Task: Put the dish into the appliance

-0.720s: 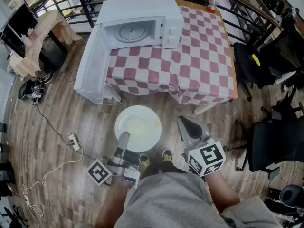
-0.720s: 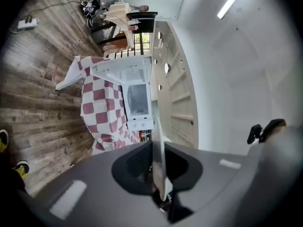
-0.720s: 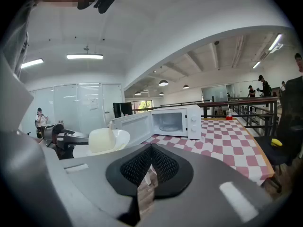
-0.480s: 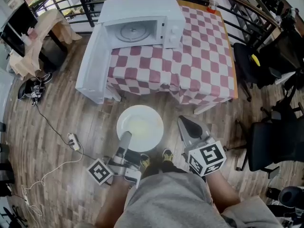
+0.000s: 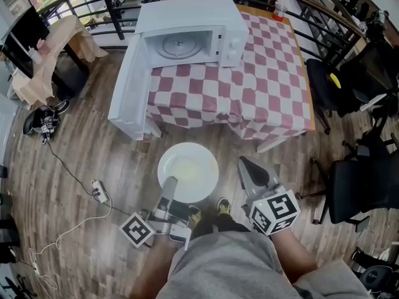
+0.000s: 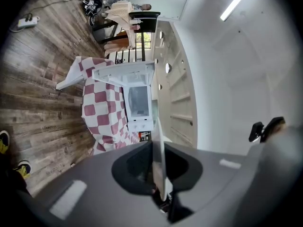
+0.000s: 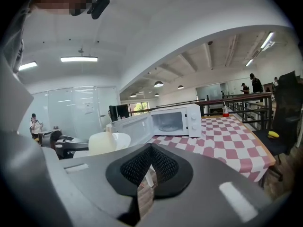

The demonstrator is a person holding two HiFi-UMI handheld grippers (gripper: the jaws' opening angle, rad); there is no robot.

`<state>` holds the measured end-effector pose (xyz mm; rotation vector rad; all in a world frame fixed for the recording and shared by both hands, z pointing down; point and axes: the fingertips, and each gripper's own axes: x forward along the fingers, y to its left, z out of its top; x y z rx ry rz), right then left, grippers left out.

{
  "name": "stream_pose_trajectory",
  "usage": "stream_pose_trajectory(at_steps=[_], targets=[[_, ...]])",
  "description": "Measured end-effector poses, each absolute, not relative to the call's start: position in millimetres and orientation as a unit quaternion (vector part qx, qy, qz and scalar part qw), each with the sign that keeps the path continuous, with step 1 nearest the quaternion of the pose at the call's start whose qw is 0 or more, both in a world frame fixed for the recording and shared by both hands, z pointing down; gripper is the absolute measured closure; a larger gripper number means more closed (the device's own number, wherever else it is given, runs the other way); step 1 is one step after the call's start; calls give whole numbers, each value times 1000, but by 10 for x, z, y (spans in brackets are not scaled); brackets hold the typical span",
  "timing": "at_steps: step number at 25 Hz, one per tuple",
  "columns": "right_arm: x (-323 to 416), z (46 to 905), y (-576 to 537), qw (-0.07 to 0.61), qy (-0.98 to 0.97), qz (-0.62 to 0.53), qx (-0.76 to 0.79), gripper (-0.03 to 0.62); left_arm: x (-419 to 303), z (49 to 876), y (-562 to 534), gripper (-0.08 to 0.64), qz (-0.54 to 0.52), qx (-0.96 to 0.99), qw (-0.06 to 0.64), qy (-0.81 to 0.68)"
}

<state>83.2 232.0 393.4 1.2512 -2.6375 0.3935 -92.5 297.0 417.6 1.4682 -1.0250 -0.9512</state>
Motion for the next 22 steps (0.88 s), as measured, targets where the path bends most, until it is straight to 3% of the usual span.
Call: stream_pose_trajectory(at_steps=[22], targets=[[775,3933,2334,83,-877,130,455,597,-1054,4219,2887,528,-393,626,534,-410]])
